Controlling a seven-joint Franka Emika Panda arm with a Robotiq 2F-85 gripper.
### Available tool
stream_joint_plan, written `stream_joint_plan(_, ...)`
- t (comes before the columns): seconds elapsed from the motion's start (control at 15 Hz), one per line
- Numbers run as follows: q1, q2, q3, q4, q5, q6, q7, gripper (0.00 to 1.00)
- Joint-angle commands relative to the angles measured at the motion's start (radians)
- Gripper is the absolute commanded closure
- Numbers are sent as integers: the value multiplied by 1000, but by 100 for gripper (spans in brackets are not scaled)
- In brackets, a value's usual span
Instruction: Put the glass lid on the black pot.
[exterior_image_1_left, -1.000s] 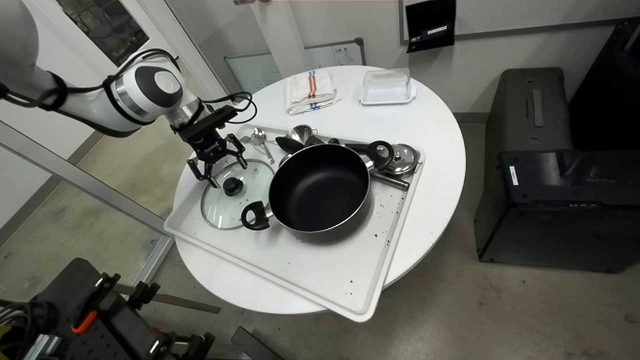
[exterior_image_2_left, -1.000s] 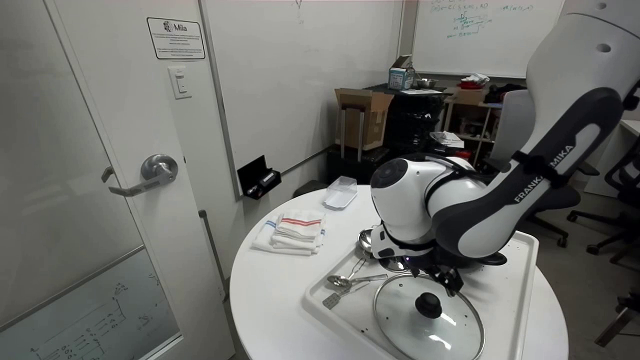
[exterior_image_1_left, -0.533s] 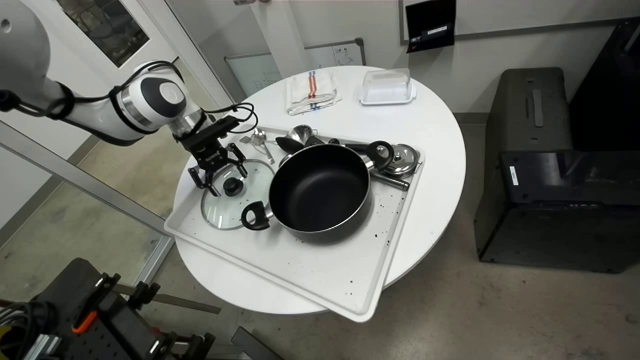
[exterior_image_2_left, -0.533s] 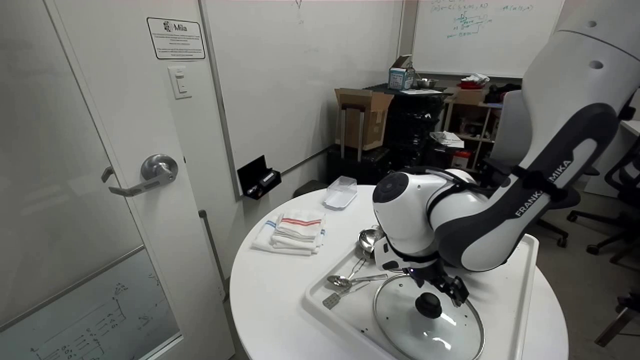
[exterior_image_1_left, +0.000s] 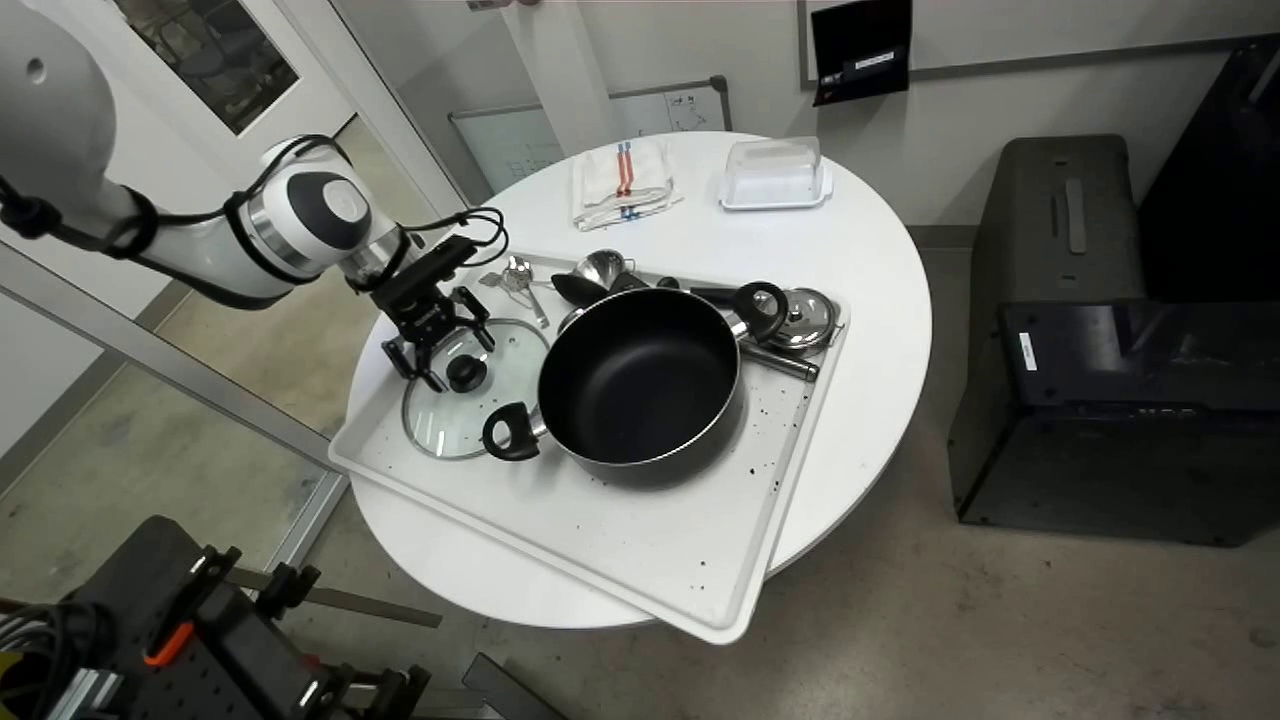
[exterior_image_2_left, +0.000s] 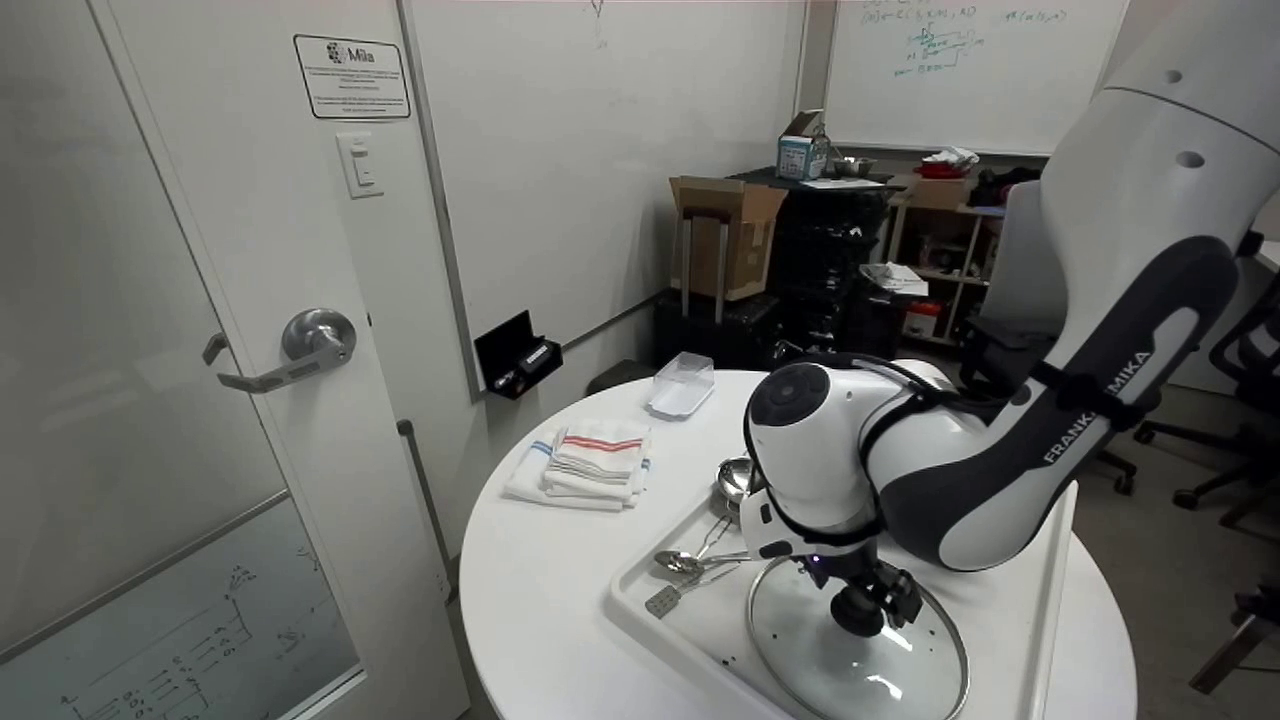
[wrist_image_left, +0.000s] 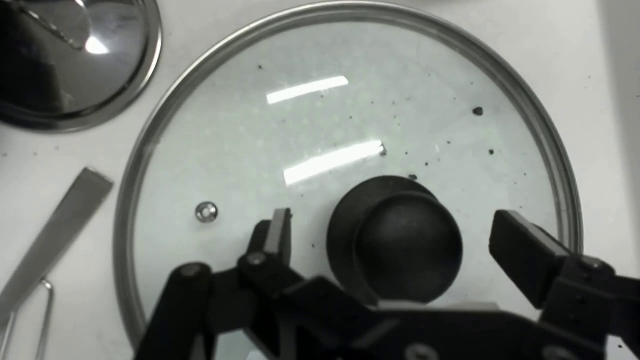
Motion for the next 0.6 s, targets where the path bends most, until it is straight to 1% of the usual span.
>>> stream_joint_plan(0.0, 11, 8, -10, -2, -39, 48, -4, 0)
stream_joint_plan(0.07, 11, 8, -10, -2, -43, 54, -3, 0)
stream_joint_plan(0.13, 10, 8, -9, -3, -47, 60, -4, 15)
stream_joint_plan(0.2, 9, 6, -9, -5, -50, 65, -4, 26)
stream_joint_plan(0.4, 9, 5, -9, -6, -56, 70, -3, 51)
stream_joint_plan(0.53, 9, 1, -8, -7, -57, 69, -2, 64)
